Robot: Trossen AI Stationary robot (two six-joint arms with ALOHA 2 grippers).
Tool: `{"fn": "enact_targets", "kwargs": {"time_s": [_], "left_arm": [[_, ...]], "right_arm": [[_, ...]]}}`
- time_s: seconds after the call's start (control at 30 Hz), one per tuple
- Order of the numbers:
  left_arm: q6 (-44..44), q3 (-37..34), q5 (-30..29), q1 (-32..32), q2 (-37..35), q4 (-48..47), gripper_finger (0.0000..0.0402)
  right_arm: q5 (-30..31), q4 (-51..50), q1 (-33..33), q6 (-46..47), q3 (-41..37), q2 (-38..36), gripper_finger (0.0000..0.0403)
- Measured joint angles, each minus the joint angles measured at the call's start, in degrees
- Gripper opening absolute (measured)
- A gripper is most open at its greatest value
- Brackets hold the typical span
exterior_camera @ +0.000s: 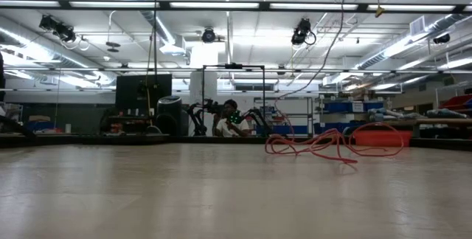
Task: Coil cords
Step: Coil the red wire on the black spool
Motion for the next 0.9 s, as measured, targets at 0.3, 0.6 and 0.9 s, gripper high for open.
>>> {"fn": "enact_targets", "kwargs": {"time_s": [0.3, 0.6, 0.9], "left_arm": [[-2.32, -13.59, -4.47, 0.61, 1.45, 26.64, 0.0078], [-10.25, -16.75, -12.21, 3.92, 1.45, 30.63, 0.0078], [-10.82, -16.75, -8.37, 4.28, 1.45, 29.61, 0.0078]], "right_arm": [[0.95, -0.81, -1.09, 2.12, -1.02, -3.03, 0.0000], [0.71, -4.50, -4.87, 6.87, -1.02, 2.80, 0.0000], [-4.14, -0.45, -7.89, 6.17, -1.06, 9.11, 0.0000]]}}
